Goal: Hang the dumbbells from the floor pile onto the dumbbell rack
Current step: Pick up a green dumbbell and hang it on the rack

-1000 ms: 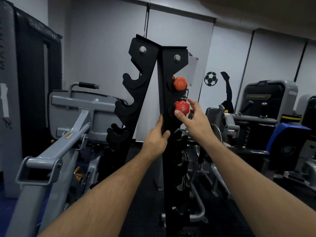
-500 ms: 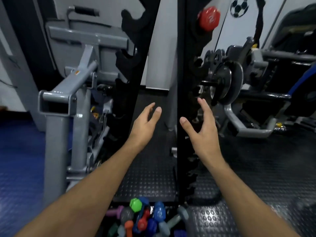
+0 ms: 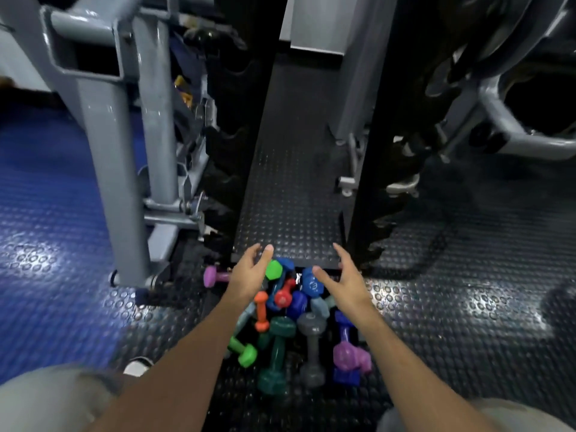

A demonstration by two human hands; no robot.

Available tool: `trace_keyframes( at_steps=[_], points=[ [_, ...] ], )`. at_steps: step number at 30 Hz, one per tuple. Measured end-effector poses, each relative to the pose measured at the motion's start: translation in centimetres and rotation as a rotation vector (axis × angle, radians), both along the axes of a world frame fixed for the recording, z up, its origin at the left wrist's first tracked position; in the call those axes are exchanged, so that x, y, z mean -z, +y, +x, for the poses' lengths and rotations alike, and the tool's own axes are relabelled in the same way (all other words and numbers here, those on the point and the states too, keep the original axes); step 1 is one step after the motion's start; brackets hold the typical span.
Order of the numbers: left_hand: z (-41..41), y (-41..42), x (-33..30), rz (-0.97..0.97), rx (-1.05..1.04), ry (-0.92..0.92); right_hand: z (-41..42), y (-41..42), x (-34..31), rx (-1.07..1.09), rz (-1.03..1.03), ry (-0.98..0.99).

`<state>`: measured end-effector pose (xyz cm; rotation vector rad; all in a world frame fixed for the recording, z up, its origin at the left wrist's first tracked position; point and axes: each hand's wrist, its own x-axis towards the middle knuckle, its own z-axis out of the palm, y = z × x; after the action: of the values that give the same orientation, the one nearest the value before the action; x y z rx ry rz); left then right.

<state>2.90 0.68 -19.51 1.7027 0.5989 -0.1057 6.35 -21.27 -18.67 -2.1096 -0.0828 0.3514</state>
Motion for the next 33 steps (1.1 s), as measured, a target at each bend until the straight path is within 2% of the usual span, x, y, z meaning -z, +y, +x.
trace_keyframes(
  at_steps=[3,9,13,18,25,29,33],
  points=[
    [-1.5,-0.5,4.1,-0.042,-0.008,0.073,-0.8,-0.3,4.7,0.004,-0.032,0.118],
    [-3.5,-1.0,11.3,-0.035,0.025,0.219,-1.0,-0.7,11.6,0.021,-0.074,0.223],
    [-4.5,-1.6,14.2,-0.023,0.022,0.244,-0.3,-1.6,16.0,0.016,-0.084,0.287],
    [-5.7,-2.0,17.5,0.028,-0.011,0.318,-0.5,-1.6,16.8,0.029,-0.160,0.309],
    [-6.3,-4.2,19.7,0.050,0.004,0.355,-2.2,-4.5,18.8,-0.056,-0.437,0.288],
    [-6.7,-5.2,20.0,0.065,-0.010,0.320,-2.7,-4.7,19.6,-0.024,-0.469,0.264],
    [-6.8,-4.5,20.4,0.085,-0.058,0.279,-1.5,-2.0,19.5,-0.033,-0.424,0.125]
  ],
)
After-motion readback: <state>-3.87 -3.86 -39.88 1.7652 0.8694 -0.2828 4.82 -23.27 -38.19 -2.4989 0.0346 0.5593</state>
